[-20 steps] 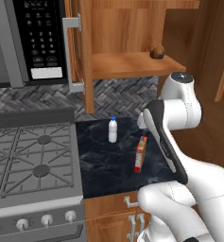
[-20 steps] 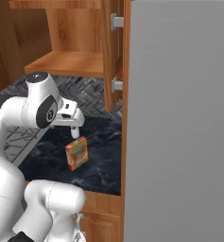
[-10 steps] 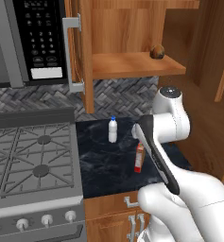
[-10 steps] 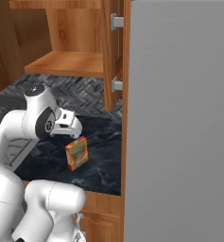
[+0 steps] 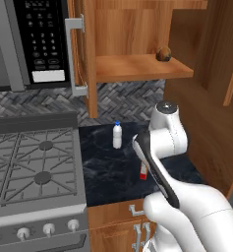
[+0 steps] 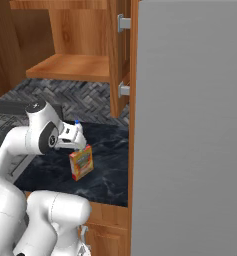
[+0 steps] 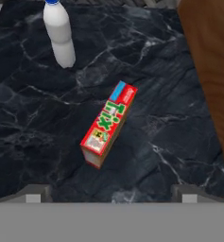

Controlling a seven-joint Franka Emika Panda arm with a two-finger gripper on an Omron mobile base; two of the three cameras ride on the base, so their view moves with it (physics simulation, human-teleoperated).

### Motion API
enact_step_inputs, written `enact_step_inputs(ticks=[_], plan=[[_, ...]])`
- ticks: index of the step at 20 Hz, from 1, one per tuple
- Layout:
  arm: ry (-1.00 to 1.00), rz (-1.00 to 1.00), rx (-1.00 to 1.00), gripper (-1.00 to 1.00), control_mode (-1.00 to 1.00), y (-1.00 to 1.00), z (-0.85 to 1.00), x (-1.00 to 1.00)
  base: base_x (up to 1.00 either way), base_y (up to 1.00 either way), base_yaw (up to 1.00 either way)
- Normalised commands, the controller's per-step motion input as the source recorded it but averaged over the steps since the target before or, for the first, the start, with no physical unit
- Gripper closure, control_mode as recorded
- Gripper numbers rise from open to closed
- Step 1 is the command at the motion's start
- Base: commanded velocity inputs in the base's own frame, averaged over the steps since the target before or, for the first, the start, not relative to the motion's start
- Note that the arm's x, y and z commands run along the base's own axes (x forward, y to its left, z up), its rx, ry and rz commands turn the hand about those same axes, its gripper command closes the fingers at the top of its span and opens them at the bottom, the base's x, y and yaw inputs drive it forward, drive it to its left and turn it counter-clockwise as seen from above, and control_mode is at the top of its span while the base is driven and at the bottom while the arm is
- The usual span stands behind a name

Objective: Pick the cereal and canned food from the counter and place them in the cabinets closest to them.

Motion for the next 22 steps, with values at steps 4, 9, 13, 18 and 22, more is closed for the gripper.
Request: enact_step_inputs(ticks=[4,9,13,18,22], plan=[[-0.02,-0.05,0.0,-1.0,-1.0,0.05,-0.27,0.24,0.0,0.0,0.0],[-0.03,-0.06,0.0,-1.0,-1.0,0.03,-0.26,0.29,0.0,0.0,0.0],[-0.03,-0.06,0.0,-1.0,-1.0,0.03,-0.25,0.28,0.0,0.0,0.0],[-0.01,-0.05,0.0,-1.0,-1.0,0.01,-0.24,0.24,0.0,0.0,0.0],[-0.01,-0.05,0.0,-1.0,-1.0,0.0,-0.24,0.16,0.0,0.0,0.0]])
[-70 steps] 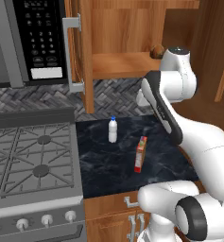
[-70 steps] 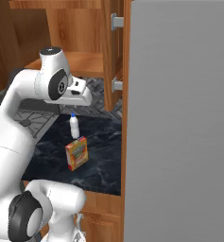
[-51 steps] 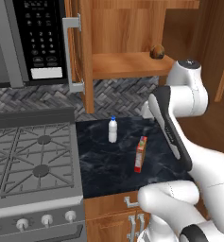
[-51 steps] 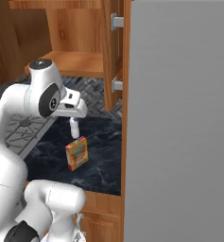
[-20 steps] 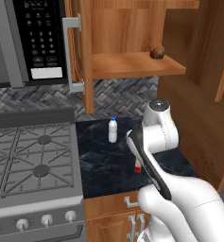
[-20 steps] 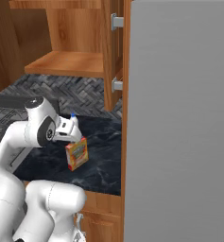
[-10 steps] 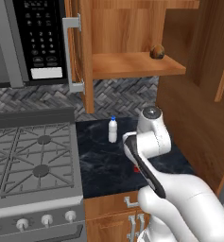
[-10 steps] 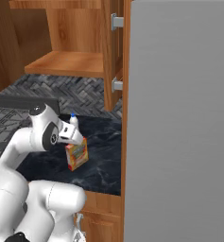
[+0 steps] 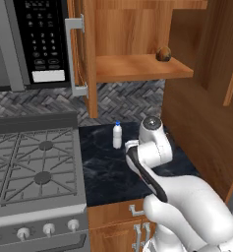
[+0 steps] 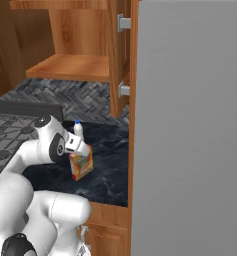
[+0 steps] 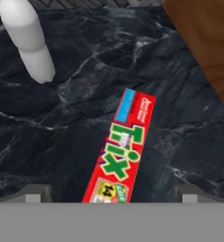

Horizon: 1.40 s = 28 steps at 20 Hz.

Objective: Pick the cereal and canned food from the counter and place them in the cabinets closest to them.

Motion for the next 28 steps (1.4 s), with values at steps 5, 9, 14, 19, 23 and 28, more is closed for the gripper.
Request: enact_step_inputs(ticks=[5,9,14,19,23,28], plan=[[-0.01,-0.06,0.0,-1.0,-1.0,0.0,-0.26,0.07,0.0,0.0,0.0],[-0.01,-0.05,0.0,-1.0,-1.0,0.0,-0.22,0.05,0.0,0.0,0.0],[-0.01,-0.01,0.0,1.0,-1.0,0.0,-0.11,0.01,0.0,0.0,0.0],[0.0,0.0,0.0,1.0,-1.0,0.0,0.0,0.0,0.0,0.0,0.0],[-0.01,0.0,0.0,1.0,-1.0,0.0,0.07,0.0,0.0,0.0,0.0],[-0.06,0.0,0.0,1.0,-1.0,0.0,0.29,-0.01,0.0,0.0,0.0]])
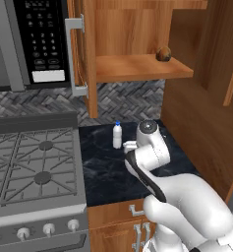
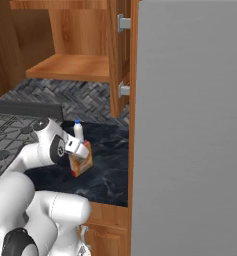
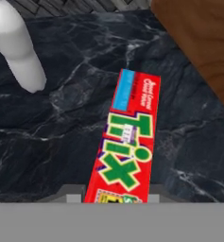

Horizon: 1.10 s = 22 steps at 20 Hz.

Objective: Pick the cereal and canned food from the counter and place them in the cabinets closest to them.

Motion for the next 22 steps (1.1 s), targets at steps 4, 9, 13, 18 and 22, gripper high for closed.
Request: enact_step_inputs(ticks=[4,9,13,18,22], plan=[[-0.08,0.0,0.0,1.0,-1.0,0.0,0.42,-0.1,0.0,0.0,0.0],[-0.1,0.0,0.0,1.0,-1.0,-0.01,0.45,-0.2,0.0,0.0,0.0],[-0.1,0.0,0.01,1.0,-1.0,-0.09,0.44,-0.23,0.0,0.0,0.0],[-0.08,0.0,0.02,1.0,-1.0,-0.08,0.53,-0.19,0.0,0.0,0.0],[-0.07,0.0,0.0,1.0,-1.0,-0.01,0.63,-0.21,0.0,0.0,0.0]])
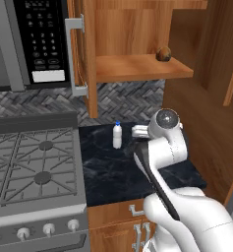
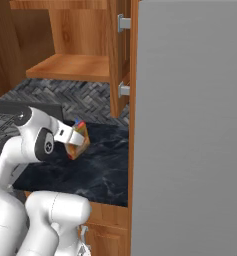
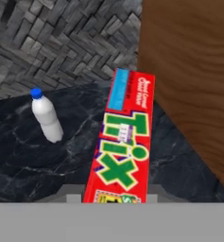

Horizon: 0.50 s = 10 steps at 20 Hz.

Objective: Pick the cereal and canned food from the counter and place them in the cabinets closest to them.

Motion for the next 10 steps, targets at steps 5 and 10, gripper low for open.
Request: enact_step_inputs(ticks=[5,10], plan=[[-0.05,0.0,0.0,1.0,-1.0,0.0,0.64,-0.2,0.0,0.0,0.0],[-0.03,0.0,0.0,1.0,-1.0,0.0,0.64,-0.2,0.0,0.0,0.0]])
